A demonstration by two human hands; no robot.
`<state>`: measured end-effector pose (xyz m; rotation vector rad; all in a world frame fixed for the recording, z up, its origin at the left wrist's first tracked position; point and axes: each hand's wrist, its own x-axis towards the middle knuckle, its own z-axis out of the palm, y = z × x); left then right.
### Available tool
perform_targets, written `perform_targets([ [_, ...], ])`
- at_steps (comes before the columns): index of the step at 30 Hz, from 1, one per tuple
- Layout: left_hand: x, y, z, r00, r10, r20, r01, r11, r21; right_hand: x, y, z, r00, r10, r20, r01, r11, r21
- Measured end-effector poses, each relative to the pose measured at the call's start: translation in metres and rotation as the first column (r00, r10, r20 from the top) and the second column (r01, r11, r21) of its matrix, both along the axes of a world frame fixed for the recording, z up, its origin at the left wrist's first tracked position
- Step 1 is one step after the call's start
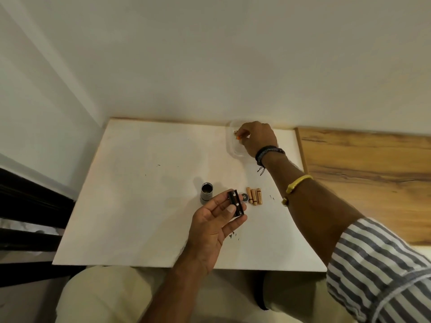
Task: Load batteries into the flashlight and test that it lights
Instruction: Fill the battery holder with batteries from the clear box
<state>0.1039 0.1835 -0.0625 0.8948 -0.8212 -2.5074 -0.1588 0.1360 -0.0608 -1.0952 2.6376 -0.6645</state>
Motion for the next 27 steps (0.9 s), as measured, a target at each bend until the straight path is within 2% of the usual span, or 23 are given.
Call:
perform_targets([
  [4,0.0,0.0,0.003,1.0,-0.002,0.026,0.003,0.999,-0.032,0.031,0.029,0.02,0.986,0.001,0.165,0.061,0.928,-0.369],
  [7,0.002,0.0,0.008,1.0,-0.004,0.024,0.005,0.999,-0.038,0.062,0.062,0.035,0.936,0.053,0.348,0.138,0.854,-0.501],
  [12,0.01,0.002,0.017,1.0,-0.002,0.029,0.004,0.996,-0.088,0.108,0.118,0.048,0.815,0.085,0.573,0.299,0.786,-0.542],
  [18,0.024,0.007,0.023,0.998,-0.029,0.057,0.039,0.982,-0.184,0.157,0.166,0.047,0.684,0.116,0.72,0.449,0.711,-0.541],
  [27,0.043,0.021,0.021,0.993,-0.114,0.044,0.12,0.969,-0.214,0.185,0.188,0.052,0.698,0.053,0.714,0.504,0.672,-0.542],
])
